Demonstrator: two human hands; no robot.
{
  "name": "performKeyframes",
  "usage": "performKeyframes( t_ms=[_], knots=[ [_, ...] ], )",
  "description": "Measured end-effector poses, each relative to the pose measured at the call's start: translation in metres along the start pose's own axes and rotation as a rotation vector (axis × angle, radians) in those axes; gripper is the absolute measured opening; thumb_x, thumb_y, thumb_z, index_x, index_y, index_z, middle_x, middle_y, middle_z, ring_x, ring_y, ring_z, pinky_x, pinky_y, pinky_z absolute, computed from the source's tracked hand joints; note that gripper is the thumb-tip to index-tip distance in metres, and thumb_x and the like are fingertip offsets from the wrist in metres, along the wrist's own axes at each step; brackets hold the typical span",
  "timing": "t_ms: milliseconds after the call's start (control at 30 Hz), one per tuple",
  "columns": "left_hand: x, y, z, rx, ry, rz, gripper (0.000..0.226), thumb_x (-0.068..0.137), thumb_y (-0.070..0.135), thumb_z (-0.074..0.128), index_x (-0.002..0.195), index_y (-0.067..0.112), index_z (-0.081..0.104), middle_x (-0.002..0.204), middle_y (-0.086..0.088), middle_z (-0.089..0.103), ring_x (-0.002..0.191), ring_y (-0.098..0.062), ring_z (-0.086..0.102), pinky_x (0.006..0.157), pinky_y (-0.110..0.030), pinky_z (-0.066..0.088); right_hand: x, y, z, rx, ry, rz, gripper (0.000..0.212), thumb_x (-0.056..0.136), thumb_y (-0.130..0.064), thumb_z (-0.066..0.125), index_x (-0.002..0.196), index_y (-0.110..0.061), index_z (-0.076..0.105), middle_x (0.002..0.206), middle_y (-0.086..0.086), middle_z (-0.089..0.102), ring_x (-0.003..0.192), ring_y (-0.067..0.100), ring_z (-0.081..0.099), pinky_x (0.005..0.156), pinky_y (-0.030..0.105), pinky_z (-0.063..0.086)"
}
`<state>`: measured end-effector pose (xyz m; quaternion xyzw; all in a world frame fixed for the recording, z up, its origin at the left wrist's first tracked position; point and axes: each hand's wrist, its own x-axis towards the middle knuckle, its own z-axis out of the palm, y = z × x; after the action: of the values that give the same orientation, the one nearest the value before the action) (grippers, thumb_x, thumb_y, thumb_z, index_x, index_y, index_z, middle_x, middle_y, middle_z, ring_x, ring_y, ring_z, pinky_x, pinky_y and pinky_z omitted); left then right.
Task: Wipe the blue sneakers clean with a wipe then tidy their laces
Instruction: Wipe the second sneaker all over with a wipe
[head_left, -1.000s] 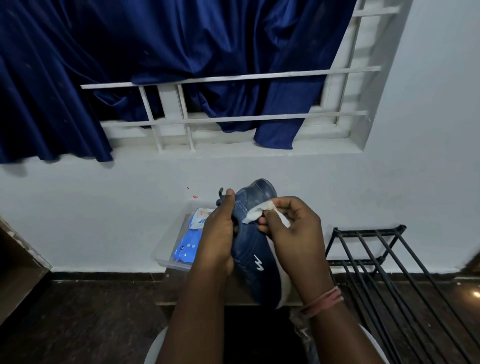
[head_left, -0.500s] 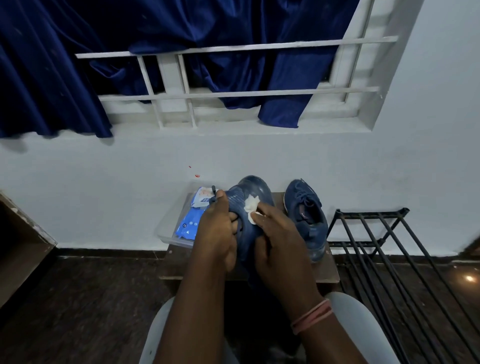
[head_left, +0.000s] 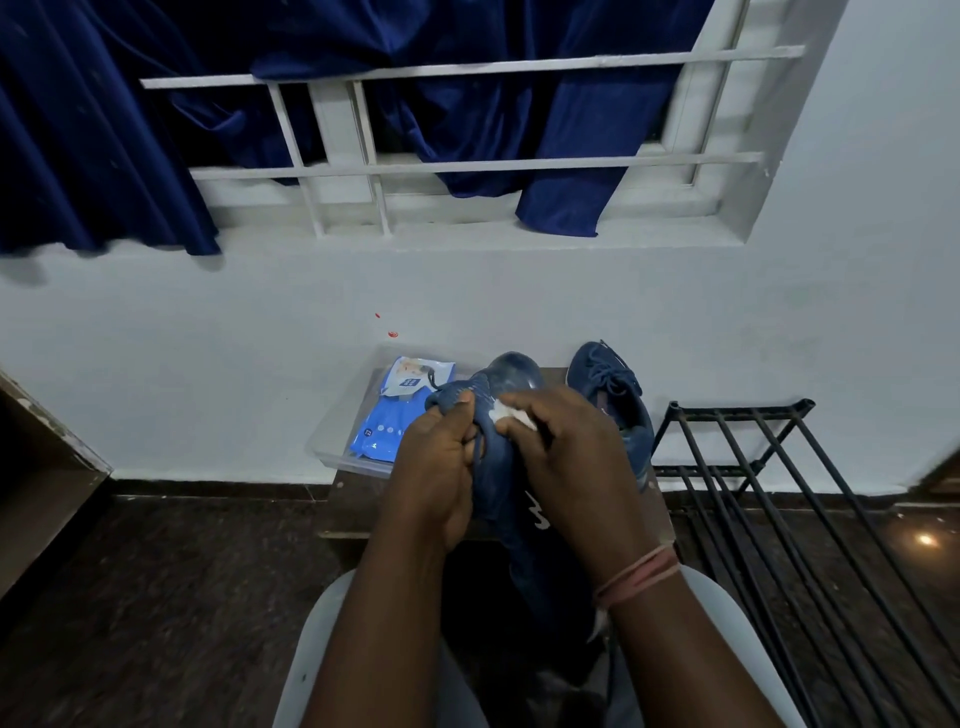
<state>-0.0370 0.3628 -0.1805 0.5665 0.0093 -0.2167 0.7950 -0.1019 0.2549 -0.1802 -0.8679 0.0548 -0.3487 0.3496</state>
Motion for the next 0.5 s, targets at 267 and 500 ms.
performKeyframes(
  t_ms=[267,500],
  knots=[
    [0.000,0.003,-0.002,-0.168,0.115,-0.007,0.038,0.108,0.023,0.048,0.125,-0.009,0.060,0.092,-0.021,0.072,0.078,-0.028,0.073,0.078,-0.039,0.062,-0.014,-0.013,0.001,0.017,-0.243,-0.069,0.025,0.087,-0.019,0.049,0.088,-0.025,0.074,0.088,-0.010,0.057,0.079,0.005,0.055,0.068,0.031,0.048],
    [-0.001,0.001,0.005,-0.181,0.080,-0.030,0.036,0.108,0.020,0.049,0.127,-0.008,0.059,0.107,-0.025,0.072,0.088,-0.031,0.072,0.084,-0.041,0.060,0.010,-0.014,0.000,0.047,-0.092,-0.065,0.025,0.083,-0.016,0.055,0.084,-0.020,0.079,0.082,0.003,0.062,0.074,0.011,0.058,0.066,0.030,0.046]
  ],
)
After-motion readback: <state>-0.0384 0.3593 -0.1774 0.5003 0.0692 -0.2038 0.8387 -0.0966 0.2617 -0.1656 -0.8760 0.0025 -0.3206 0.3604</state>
